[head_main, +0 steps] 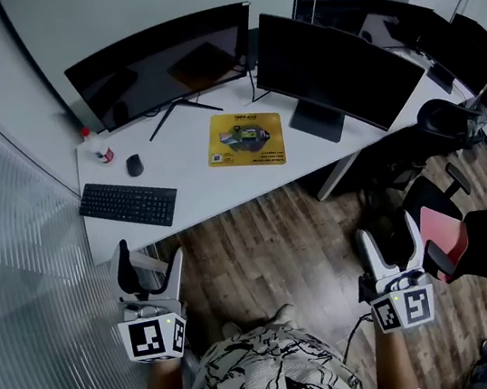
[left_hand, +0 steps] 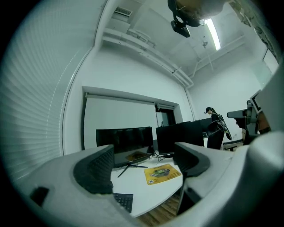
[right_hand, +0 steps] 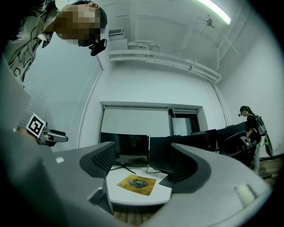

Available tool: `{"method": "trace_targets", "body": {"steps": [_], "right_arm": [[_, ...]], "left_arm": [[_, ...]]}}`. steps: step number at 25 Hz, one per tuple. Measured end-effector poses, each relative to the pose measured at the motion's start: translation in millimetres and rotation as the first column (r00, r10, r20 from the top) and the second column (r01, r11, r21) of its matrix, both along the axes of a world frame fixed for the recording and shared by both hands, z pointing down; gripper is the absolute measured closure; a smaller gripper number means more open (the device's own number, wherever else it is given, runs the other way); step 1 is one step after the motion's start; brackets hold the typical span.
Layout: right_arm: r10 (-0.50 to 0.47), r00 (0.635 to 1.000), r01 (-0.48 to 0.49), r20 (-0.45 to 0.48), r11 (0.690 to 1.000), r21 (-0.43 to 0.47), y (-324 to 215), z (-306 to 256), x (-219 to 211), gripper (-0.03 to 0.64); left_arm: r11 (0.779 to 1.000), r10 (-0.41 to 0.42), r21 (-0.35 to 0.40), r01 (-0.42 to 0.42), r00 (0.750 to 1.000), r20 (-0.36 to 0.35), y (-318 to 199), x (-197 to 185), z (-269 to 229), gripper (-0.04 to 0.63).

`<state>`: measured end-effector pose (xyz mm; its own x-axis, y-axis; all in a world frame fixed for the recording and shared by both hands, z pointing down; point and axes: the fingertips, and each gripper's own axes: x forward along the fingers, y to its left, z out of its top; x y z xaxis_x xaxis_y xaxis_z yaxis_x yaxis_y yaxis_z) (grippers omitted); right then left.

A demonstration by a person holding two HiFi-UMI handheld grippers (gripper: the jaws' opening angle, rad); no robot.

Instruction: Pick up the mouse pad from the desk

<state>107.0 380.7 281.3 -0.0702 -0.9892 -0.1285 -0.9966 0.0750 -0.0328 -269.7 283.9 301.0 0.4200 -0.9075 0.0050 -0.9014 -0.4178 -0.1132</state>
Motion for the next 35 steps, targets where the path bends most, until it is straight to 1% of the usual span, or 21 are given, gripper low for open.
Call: {"method": "trace_targets", "body": {"steps": [3, 5, 6, 12, 18, 21, 24, 30, 35], "right_arm": [[0.0, 1.0, 0.0, -0.001, 1.0, -0.005, -1, 2, 5, 0.196], [-0.009, 1.0, 0.009, 0.003, 1.0, -0.005, -1, 4, 9, 0.16], [-0.015, 1.0, 0.015, 0.005, 1.0, -0.006, -1, 5, 11, 0.156], [-0.045, 0.999, 0.045, 0.003, 0.999, -0.009, -5, 6, 30, 0.156], [-0.091, 0.996, 0.091, 0.017, 0.996, -0.012, -11, 13, 54, 0.153], [-0.111, 0.994, 0.112, 0.021, 0.994, -0.019, -18, 18, 61, 0.153], [-0.121, 0.992, 0.123, 0.037, 0.992, -0.034, -24, 25, 66, 0.153], [-0.139, 0.99, 0.14, 0.03, 0.99, -0.032, -46, 28, 68, 0.152], [-0.131, 0.991, 0.132, 0.014, 0.991, -0.021, -72, 25, 67, 0.153]], "left_arm": [[1.0, -0.021, 0.001, 0.021, 1.0, -0.004, -1, 2, -1, 0.122], [0.999, -0.037, -0.007, 0.037, 0.999, -0.019, 0, 2, 0, 0.081], [0.999, -0.043, -0.014, 0.043, 0.999, -0.027, 0, 3, 1, 0.066], [0.997, -0.069, -0.02, 0.068, 0.997, -0.017, 5, 23, 0, 0.055], [0.993, -0.114, -0.02, 0.114, 0.993, 0.0, 16, 47, 1, 0.035], [0.99, -0.14, -0.028, 0.14, 0.99, 0.011, 18, 51, 4, 0.033], [0.989, -0.146, -0.034, 0.146, 0.989, 0.018, 19, 54, 9, 0.032], [0.988, -0.147, -0.035, 0.148, 0.989, 0.025, 1, 63, 12, 0.031], [0.99, -0.138, -0.032, 0.139, 0.99, 0.026, -29, 61, 16, 0.026]]}}
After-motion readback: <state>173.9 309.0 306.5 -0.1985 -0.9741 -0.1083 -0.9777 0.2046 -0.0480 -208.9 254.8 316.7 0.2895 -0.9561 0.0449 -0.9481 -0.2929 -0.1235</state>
